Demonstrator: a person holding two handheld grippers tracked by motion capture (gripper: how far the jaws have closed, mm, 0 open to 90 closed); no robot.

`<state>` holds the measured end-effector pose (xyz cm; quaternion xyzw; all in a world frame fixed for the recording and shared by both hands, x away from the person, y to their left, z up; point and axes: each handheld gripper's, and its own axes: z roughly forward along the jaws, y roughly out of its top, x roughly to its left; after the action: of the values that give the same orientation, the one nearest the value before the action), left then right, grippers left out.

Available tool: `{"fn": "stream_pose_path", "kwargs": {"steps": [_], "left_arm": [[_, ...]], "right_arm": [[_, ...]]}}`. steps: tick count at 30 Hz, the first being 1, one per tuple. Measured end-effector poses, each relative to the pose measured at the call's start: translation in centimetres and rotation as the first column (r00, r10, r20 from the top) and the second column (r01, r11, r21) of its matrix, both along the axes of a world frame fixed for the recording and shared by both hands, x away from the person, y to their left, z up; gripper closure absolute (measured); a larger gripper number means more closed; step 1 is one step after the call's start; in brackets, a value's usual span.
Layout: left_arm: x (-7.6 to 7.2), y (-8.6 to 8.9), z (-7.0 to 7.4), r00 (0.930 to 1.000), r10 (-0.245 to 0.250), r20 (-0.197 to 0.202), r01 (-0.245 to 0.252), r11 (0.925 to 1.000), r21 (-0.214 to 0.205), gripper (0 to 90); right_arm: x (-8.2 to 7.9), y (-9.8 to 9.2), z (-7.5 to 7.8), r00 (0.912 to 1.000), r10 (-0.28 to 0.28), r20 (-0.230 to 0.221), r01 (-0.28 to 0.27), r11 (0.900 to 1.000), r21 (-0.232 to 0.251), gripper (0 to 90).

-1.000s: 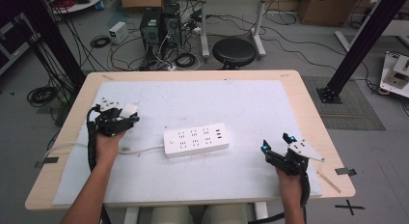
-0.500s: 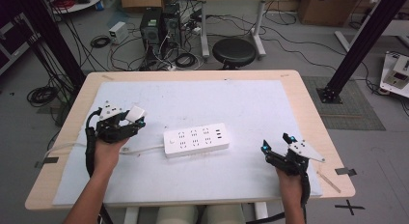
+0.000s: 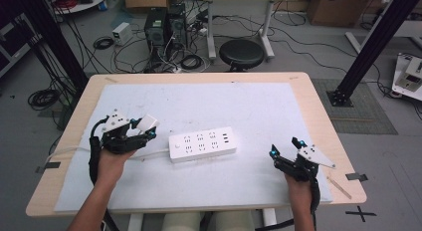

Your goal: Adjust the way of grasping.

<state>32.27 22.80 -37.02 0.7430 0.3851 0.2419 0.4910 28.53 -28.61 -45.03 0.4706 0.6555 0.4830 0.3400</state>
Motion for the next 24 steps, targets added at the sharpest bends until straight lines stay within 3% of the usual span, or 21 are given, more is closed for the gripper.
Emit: {"fn": "stream_pose_path", "kwargs": {"steps": [9, 18, 24], "left_arm": [[-0.7, -0.8, 0.0, 0.9970, -0.076, 0.018, 0.076, 0.9971, -0.004, 42.5], [-1.9, -2.6, 0.0, 0.9830, -0.179, 0.041, 0.179, 0.9839, 0.007, 42.5], [-2.6, -3.7, -0.2, 0.9746, -0.219, 0.048, 0.218, 0.9757, 0.015, 42.5]], "right_arm": [[0.0, -0.1, 0.0, 1.0000, 0.008, 0.004, -0.008, 1.0000, -0.001, 20.3], [-0.2, -0.1, 0.0, 0.9988, 0.043, 0.024, -0.043, 0.9991, -0.002, 20.4], [-0.3, 0.0, 0.0, 0.9936, 0.110, 0.027, -0.110, 0.9939, -0.013, 20.3]]}}
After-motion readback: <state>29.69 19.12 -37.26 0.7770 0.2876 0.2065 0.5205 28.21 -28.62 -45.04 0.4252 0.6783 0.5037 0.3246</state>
